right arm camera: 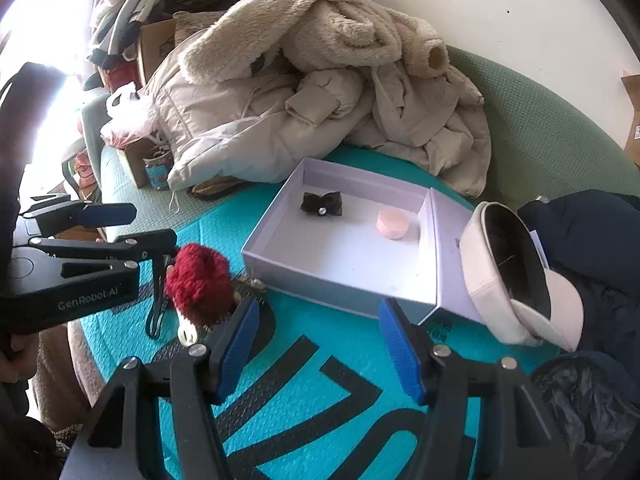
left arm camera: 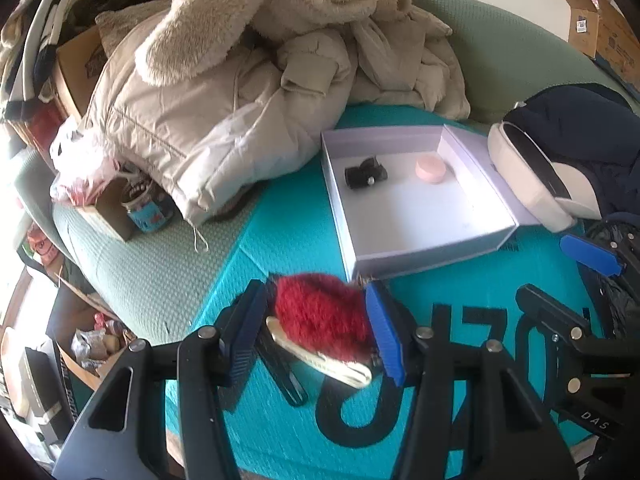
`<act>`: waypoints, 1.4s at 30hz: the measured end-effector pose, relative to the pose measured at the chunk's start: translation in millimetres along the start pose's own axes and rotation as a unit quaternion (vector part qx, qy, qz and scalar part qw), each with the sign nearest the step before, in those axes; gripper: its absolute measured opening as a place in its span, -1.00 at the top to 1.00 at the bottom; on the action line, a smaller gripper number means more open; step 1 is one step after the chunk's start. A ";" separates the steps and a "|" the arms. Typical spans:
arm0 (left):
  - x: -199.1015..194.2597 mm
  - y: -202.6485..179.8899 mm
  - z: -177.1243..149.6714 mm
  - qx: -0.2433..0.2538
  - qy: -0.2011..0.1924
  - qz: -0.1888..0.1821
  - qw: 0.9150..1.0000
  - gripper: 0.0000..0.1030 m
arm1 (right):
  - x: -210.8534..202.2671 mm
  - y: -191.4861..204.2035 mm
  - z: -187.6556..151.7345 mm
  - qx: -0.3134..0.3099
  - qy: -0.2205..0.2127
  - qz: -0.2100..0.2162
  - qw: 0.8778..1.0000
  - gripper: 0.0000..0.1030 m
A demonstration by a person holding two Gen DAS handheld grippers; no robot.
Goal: Organize objects
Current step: 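Withdraw both tools from the box back toward the remaining items, then grasp the large black claw clip with left tool while right grasps red pom-pom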
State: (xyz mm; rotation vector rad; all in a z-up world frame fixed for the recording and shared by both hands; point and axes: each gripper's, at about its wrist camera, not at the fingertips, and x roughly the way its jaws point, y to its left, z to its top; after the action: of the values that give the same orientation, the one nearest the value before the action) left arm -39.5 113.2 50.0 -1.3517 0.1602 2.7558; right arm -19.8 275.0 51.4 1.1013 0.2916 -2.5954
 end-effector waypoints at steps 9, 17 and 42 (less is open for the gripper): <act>2.1 4.6 -40.6 -0.016 0.019 0.000 1.000 0.02 | 5.2 19.3 -19.9 -0.023 0.010 0.024 0.999 -0.22; 8.5 22.5 -70.4 -0.045 0.044 0.009 0.998 0.02 | 16.5 35.4 -31.3 -0.034 0.019 0.053 0.998 -0.22; 55.4 94.2 -83.2 -0.116 0.094 0.013 0.989 0.02 | 84.0 80.2 -15.9 -0.067 0.061 0.107 0.990 -0.22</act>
State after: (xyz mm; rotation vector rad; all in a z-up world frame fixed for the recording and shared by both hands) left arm -18.2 10.3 -38.5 -1.6767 -0.1384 2.7337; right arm -36.1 188.4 -25.7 1.1767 0.3490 -2.2922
